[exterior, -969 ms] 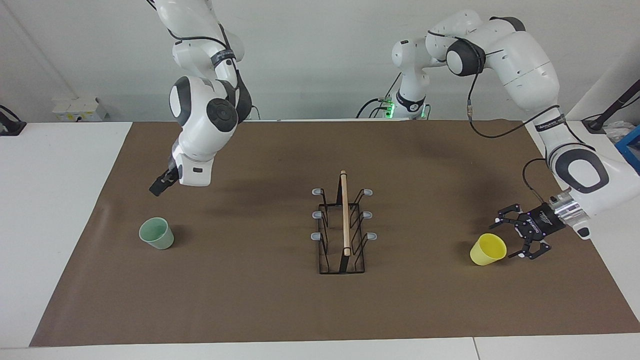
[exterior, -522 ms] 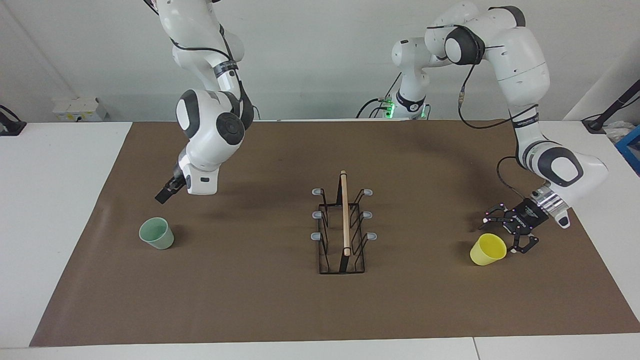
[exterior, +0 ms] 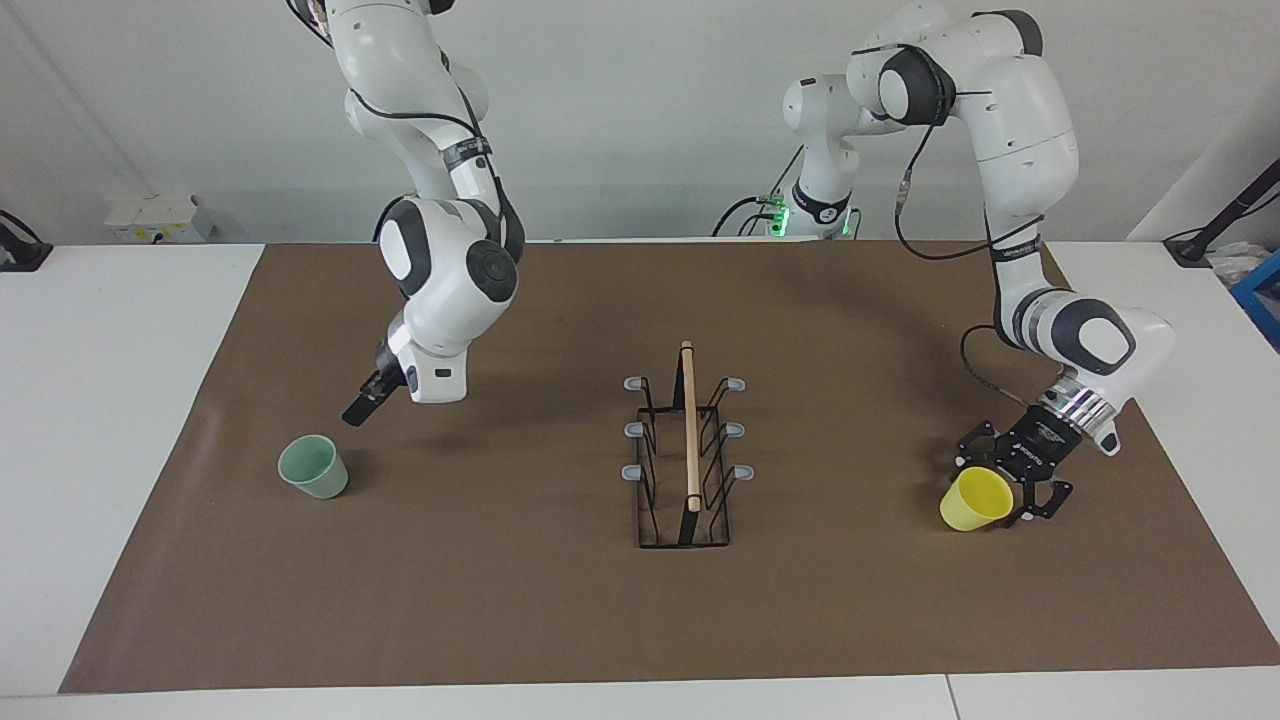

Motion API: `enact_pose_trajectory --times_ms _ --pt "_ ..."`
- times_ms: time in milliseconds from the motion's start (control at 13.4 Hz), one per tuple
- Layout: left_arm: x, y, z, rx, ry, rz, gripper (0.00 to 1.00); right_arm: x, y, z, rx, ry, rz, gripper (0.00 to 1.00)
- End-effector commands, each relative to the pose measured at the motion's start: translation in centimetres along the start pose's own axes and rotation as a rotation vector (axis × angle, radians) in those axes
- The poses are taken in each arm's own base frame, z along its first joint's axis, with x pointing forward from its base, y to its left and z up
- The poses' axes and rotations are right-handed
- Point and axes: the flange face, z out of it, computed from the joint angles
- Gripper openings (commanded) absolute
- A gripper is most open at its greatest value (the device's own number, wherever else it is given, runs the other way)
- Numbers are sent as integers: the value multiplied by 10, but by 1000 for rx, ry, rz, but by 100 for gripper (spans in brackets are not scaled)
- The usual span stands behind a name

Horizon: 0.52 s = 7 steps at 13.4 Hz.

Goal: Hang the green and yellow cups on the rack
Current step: 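Grasp and lift the yellow cup with the left gripper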

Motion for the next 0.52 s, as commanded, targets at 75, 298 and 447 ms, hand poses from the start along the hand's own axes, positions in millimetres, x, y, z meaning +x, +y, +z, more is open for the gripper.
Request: enact_pose_trajectory --times_ms 75,298,447 --pt "-5 -19 7 -31 -21 -32 100 22 2 13 -62 -17 -12 100" --pt "-9 -21 8 -20 -32 -25 100 42 -2 15 -88 -20 -22 100" --pt "-13 -21 8 -17 -38 -20 100 47 -1 20 -108 -36 -36 100"
